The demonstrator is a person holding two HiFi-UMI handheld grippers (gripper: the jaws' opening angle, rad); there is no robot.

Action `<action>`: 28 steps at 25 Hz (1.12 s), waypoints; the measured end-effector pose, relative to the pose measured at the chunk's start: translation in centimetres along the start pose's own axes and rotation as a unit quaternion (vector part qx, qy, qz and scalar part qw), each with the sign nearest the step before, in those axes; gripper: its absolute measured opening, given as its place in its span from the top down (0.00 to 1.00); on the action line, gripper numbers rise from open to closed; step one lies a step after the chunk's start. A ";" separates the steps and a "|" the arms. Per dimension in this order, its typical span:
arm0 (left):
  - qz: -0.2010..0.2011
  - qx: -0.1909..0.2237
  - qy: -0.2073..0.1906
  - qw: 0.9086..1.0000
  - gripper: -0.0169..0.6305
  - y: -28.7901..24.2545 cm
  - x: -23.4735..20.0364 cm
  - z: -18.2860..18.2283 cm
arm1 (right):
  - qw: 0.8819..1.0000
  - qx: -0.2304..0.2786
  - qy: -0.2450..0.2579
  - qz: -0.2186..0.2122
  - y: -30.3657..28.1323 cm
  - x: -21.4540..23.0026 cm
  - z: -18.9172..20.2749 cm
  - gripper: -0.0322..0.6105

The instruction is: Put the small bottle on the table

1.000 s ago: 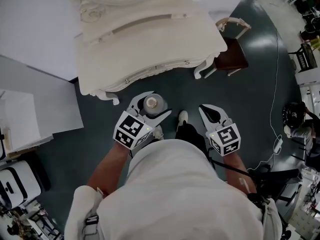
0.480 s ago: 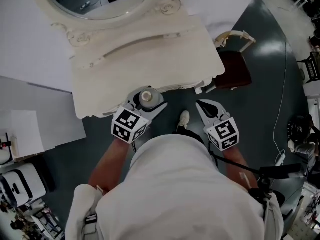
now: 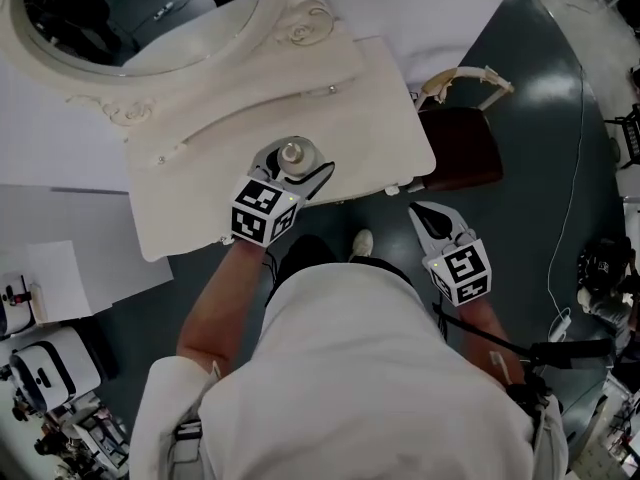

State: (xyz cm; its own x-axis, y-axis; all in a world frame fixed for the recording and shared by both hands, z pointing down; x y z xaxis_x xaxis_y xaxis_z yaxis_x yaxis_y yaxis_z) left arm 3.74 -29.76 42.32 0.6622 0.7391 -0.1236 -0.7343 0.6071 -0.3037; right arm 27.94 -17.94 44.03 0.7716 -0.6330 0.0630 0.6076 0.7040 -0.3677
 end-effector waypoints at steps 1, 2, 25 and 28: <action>-0.001 -0.002 -0.002 1.000 0.45 -1.1 -0.6 -0.2 | 1.000 -0.001 -0.003 0.005 -0.1 0.8 0.0 0.95; -0.002 -0.003 -0.004 1.000 0.45 -2.2 -1.3 -0.4 | 1.000 -0.002 -0.005 0.010 -0.2 1.5 0.0 0.95; -0.027 -0.034 -0.014 0.999 0.45 -22.8 -18.7 -0.1 | 0.976 -0.030 -0.097 0.194 -2.1 7.1 -2.4 0.95; -0.032 -0.041 -0.020 0.998 0.45 -24.6 -19.9 0.5 | 0.971 -0.038 -0.107 0.209 -2.1 7.3 -2.3 0.95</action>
State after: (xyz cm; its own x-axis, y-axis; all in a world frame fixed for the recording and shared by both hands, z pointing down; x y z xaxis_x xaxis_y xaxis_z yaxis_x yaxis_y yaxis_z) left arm 8.54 -59.20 52.69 0.7000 0.7113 -0.0631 -0.6744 0.6294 -0.3861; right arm 31.86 -24.80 43.15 0.9744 -0.2093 0.0816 0.2228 0.8543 -0.4696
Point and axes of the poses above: the fingertips, and each gripper's own axes: y backward along the fingers, x to its right, z out of its underside, the point moved 7 cm from there along y, backward along the fingers, and after that the axes turned 11 degrees about x, right-handed, at the moved point
